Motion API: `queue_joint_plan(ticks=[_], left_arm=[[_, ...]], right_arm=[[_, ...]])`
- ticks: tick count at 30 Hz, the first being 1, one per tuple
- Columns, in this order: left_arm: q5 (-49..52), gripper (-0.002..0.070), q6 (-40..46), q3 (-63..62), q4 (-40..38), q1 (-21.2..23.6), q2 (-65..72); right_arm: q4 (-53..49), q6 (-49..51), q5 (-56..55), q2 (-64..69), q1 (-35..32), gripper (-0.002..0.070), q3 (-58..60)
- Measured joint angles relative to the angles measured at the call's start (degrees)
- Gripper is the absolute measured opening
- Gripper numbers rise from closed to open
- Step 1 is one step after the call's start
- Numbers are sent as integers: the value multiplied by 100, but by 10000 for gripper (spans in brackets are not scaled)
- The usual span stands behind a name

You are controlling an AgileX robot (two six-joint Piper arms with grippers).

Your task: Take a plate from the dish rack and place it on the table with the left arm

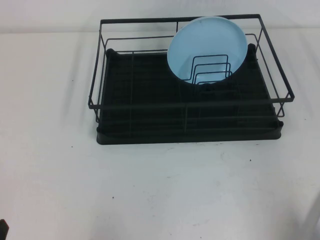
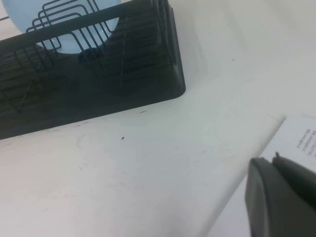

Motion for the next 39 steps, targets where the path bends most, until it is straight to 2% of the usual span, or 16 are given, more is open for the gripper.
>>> queue_joint_plan(ticks=[36,39], left_arm=[[21,-3,-16,0,-15,0,0],[-67,-3,-463,0,-634,0,0]], right_arm=[[0,0,0,0,0,-18,0],[0,0,0,0,0,-18,0]])
